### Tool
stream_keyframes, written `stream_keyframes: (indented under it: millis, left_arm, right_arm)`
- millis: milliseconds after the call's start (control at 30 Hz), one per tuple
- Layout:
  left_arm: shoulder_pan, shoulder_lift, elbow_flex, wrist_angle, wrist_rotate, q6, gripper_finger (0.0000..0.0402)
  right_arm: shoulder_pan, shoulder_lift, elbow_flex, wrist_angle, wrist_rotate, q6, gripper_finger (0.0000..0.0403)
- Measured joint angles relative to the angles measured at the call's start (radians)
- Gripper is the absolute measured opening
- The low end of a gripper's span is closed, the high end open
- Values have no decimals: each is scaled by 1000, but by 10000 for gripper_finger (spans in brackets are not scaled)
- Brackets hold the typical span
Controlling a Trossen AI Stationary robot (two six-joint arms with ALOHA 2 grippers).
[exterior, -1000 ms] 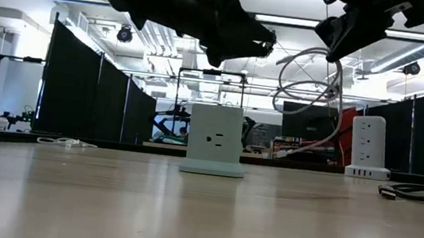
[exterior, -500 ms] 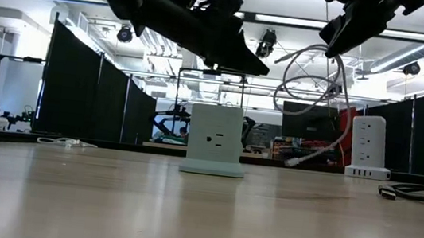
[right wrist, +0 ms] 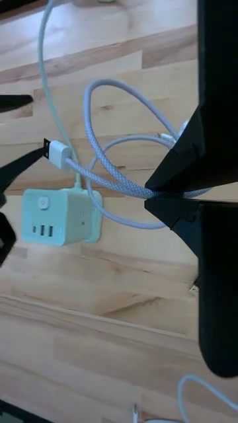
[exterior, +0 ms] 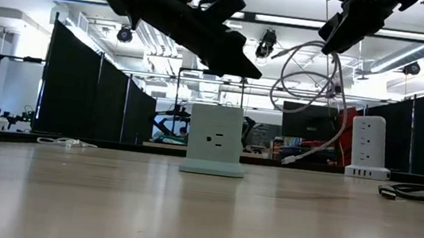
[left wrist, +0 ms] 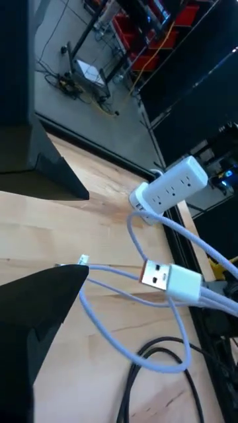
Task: Insert USB
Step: Insert the purple charger cable into the white outlet extension
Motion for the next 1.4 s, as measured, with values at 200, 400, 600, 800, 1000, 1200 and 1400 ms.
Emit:
stream_keyframes:
  millis: [200, 400, 600, 800, 1000, 1200, 1400]
  left_arm:
    - [-1, 1, 0, 33, 48, -32, 155]
    - [-1, 1, 2, 58, 49, -56, 158]
    - [-1, 1, 2, 57, 71, -46, 156]
    - [-2, 1, 2, 53, 77, -29, 158]
    - [-2, 1, 2, 40, 77, 45, 151]
    - [-2, 1, 2, 33, 12, 178, 144]
    - [-2, 1, 2, 33, 5, 266, 143]
  right_arm:
    - [0, 5, 0, 21, 0, 16, 2]
    - [0, 31, 0, 30, 0, 44, 2]
    - [0, 63, 0, 45, 0, 55, 2]
    - [0, 69, 0, 72, 0, 58, 3]
    - [0, 68, 0, 109, 0, 58, 3]
    - [0, 68, 18, 105, 0, 93, 3]
    - [0, 67, 23, 105, 0, 128, 3]
